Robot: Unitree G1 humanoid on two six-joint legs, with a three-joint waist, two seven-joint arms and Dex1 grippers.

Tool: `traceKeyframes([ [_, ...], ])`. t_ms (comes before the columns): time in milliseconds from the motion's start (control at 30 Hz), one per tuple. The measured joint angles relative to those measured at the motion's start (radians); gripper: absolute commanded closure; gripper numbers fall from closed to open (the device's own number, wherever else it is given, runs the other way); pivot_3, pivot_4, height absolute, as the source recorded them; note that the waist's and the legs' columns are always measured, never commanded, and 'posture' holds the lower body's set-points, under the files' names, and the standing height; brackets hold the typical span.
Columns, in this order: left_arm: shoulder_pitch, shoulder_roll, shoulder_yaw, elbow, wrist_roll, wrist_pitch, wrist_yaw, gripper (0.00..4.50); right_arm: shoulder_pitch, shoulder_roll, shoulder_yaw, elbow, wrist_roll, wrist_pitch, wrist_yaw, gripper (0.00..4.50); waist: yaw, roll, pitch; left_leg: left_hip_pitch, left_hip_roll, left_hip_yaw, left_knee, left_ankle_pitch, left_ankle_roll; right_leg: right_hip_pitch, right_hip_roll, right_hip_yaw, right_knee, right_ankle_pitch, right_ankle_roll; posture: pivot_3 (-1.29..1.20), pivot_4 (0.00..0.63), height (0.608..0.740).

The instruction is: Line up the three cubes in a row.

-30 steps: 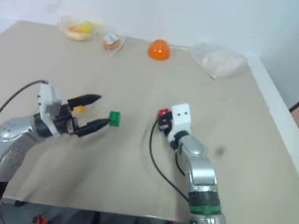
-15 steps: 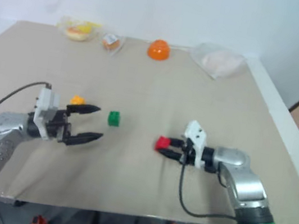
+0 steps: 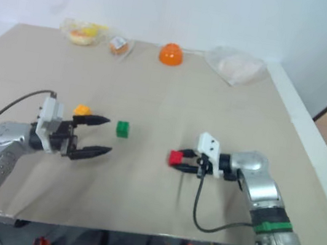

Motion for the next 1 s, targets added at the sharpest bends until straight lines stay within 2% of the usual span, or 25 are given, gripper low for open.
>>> traceKeyframes([
  [200, 0.025, 0.0, 0.005, -0.004, -0.011, 0.016, 0.01, 0.0, -0.007, 0.072, 0.031, -0.027, 0.041, 0.059, 0.044, 3.25, 0.001, 0.001, 0.0, 0.0, 0.003, 0.0, -0.001, 0.0, 0.0, -0.001, 0.002, -0.001, 0.0, 0.0, -0.002, 0.0, 0.15, 0.74],
  [367, 0.039, 0.0, 0.01, -0.028, -0.017, 0.023, 0.027, 0.0, -0.024, 0.074, 0.034, -0.034, 0.032, 0.049, 0.064, 3.25, 0.007, 0.001, 0.0, 0.0, 0.002, 0.0, 0.0, 0.0, 0.0, 0.0, 0.002, -0.001, 0.0, 0.001, -0.002, 0.0, 0.15, 0.74],
  [1000, 0.046, 0.0, 0.014, -0.041, -0.019, 0.045, 0.031, 0.0, -0.045, 0.063, 0.036, 0.098, -0.045, -0.182, 0.066, 3.25, 0.008, 0.001, 0.0, 0.001, 0.002, 0.0, 0.002, 0.001, -0.001, 0.001, 0.001, 0.0, 0.0, 0.002, -0.003, 0.0, 0.15, 0.74],
])
